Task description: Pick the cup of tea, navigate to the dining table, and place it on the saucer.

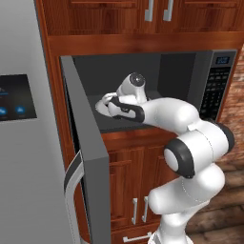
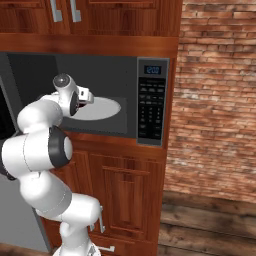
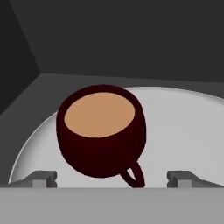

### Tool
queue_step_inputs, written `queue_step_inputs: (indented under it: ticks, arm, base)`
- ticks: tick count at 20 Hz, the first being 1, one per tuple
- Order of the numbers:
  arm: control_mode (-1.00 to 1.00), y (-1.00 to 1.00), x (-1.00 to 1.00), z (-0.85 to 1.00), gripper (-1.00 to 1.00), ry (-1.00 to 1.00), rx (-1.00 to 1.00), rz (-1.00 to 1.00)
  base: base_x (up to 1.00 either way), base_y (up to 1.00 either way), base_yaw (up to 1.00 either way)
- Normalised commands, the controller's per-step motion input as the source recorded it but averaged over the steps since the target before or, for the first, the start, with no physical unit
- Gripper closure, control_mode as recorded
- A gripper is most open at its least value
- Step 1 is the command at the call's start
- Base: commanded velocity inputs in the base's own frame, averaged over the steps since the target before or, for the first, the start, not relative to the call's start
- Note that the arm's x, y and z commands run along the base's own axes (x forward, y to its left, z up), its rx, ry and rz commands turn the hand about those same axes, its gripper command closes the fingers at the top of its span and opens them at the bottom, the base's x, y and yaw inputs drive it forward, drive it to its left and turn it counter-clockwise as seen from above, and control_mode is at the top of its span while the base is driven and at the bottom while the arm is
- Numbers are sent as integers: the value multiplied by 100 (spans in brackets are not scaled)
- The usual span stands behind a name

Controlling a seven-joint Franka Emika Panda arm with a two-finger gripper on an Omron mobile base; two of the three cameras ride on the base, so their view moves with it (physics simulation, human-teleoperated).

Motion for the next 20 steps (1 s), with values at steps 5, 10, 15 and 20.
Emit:
queue_step_inputs:
  ticks: [5, 10, 15, 20]
  arm:
    - [-100, 0, 24, -7, -100, 0, 0, 0]
    - [-100, 0, 27, -4, -100, 0, 0, 0]
    - [-100, 0, 26, -2, -100, 0, 0, 0]
    - [-100, 0, 24, -1, -100, 0, 0, 0]
  base:
    - [0, 0, 0]
    - [0, 0, 0]
    - [0, 0, 0]
    - [0, 0, 0]
